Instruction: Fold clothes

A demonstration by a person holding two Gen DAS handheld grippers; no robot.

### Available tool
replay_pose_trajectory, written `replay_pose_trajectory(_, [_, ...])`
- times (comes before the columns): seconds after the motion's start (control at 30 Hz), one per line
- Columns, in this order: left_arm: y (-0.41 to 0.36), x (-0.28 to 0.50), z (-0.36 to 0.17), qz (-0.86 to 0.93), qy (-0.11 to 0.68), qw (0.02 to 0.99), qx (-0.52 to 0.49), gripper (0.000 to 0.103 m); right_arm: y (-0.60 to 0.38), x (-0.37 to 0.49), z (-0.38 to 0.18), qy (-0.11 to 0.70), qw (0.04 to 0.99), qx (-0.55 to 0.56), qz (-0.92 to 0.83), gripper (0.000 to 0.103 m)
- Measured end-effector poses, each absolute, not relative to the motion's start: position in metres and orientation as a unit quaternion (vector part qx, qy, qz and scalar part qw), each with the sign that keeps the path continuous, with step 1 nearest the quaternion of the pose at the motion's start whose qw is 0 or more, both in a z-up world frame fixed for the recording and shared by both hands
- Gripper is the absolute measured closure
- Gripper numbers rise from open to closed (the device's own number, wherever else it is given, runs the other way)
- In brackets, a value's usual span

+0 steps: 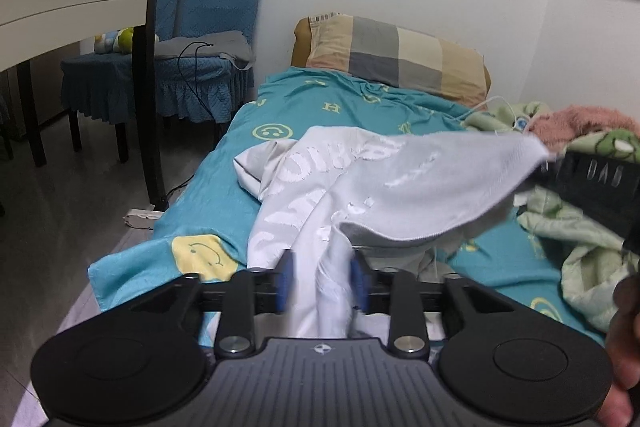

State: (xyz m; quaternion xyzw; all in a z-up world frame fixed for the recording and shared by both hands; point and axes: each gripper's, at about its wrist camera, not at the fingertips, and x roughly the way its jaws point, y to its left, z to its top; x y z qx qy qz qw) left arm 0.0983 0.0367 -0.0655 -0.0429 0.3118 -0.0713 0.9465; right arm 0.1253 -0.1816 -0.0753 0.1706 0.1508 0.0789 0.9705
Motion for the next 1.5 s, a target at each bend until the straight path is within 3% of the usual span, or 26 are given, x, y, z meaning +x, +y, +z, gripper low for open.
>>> replay_pose_trajectory(0.2, [0.025, 0.096, -0.068, -0.086, 0.298, 0.949, -0.053, 0.035, -0.183, 0.125, -0.067, 0.148, 0.963, 0.195, 0.115, 0.096])
replay_pose_trajectory(0.4, [0.039, 0.106, -0.082, -0.001, 0.319, 0.935, -0.153, 0.035, -0.181, 0.119, -0.061, 0.125, 0.966, 0.190, 0.120, 0.096])
replay_pose_trajectory(0.5, [0.051, 0.104, -0.085, 0.037, 0.330, 0.926, -0.180, 0.041, -0.185, 0.122, -0.068, 0.134, 0.969, 0.191, 0.084, 0.096])
replay_pose_trajectory(0.67, [0.050, 0.086, -0.072, 0.066, 0.293, 0.943, -0.140, 0.056, -0.177, 0.137, -0.098, 0.196, 0.973, 0.118, -0.003, 0.093])
replay_pose_trajectory(0.73, [0.051, 0.084, -0.065, 0.076, 0.273, 0.950, -0.134, 0.060, -0.173, 0.146, -0.118, 0.235, 0.967, 0.094, -0.022, 0.088])
replay_pose_trajectory(0.77, [0.053, 0.083, -0.061, 0.081, 0.264, 0.951, -0.137, 0.062, -0.172, 0.150, -0.128, 0.255, 0.963, 0.081, -0.032, 0.080])
replay_pose_trajectory(0.97, [0.060, 0.083, -0.054, 0.104, 0.258, 0.951, -0.132, 0.064, -0.181, 0.161, -0.167, 0.303, 0.946, 0.103, -0.046, 0.077])
replay_pose_trajectory(1.03, [0.061, 0.086, -0.059, 0.110, 0.279, 0.945, -0.132, 0.064, -0.185, 0.155, -0.164, 0.274, 0.953, 0.112, -0.060, 0.077])
replay_pose_trajectory(1.1, [0.064, 0.087, -0.066, 0.109, 0.306, 0.936, -0.138, 0.063, -0.188, 0.144, -0.156, 0.229, 0.964, 0.116, -0.074, 0.088])
replay_pose_trajectory(1.23, [0.062, 0.083, -0.078, 0.101, 0.353, 0.921, -0.132, 0.057, -0.196, 0.128, -0.132, 0.163, 0.973, 0.138, -0.090, 0.096])
replay_pose_trajectory(1.5, [0.043, 0.066, -0.107, 0.067, 0.429, 0.894, -0.111, 0.053, -0.202, 0.117, -0.104, 0.093, 0.982, 0.121, -0.106, 0.097])
